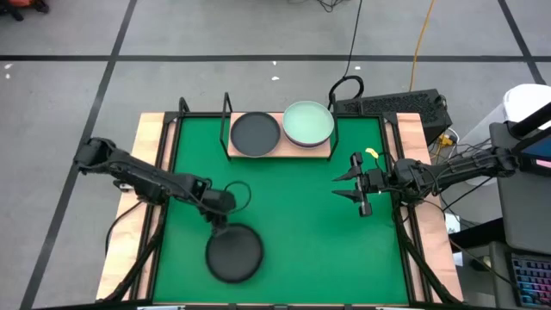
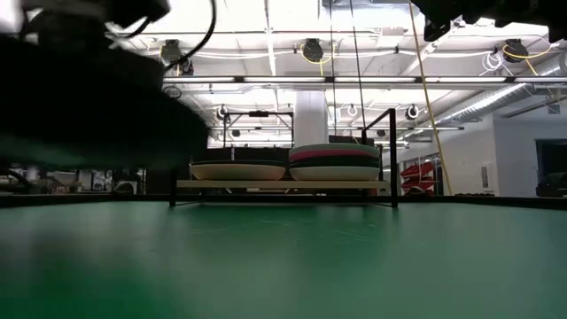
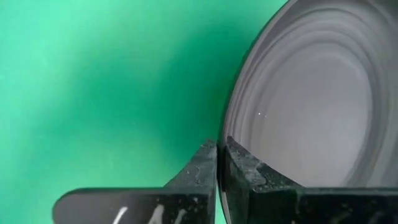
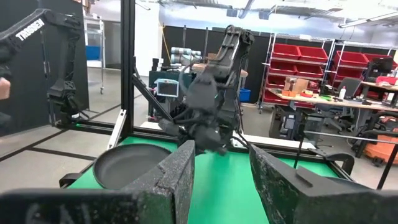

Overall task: Place and stack plates onto a shelf
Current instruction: Stack the black plate on top of the black plate on the shelf

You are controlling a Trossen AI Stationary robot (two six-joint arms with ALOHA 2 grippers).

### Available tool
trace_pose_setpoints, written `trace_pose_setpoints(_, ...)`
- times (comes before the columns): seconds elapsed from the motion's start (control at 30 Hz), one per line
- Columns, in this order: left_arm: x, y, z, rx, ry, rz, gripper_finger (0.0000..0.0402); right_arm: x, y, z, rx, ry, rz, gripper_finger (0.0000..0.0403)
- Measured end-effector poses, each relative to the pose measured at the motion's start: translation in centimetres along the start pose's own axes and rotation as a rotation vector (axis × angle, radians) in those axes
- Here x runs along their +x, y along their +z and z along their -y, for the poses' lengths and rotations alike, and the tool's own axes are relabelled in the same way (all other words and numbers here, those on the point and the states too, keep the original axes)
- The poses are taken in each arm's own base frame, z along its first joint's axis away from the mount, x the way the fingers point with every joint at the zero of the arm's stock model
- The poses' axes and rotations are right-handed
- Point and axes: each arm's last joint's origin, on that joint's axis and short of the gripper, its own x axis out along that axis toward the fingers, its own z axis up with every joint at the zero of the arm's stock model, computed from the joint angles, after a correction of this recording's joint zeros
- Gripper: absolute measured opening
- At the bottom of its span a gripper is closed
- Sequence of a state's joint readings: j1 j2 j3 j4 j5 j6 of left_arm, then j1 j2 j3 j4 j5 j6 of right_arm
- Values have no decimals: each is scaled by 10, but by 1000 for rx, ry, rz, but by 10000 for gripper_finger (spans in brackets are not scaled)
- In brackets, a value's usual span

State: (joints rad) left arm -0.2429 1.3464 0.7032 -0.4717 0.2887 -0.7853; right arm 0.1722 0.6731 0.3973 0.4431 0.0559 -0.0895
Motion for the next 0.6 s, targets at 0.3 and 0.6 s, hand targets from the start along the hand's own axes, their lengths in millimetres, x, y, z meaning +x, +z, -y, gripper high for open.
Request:
trace_pose_setpoints(0.3, -85, 59, -11, -85, 100, 498, 17, 0, 0, 0, 2, 0, 1, 135)
trace_pose_setpoints(0.6, -174, 87, -74, -190, 240, 806, 23, 0, 0, 0, 0, 0, 1, 135)
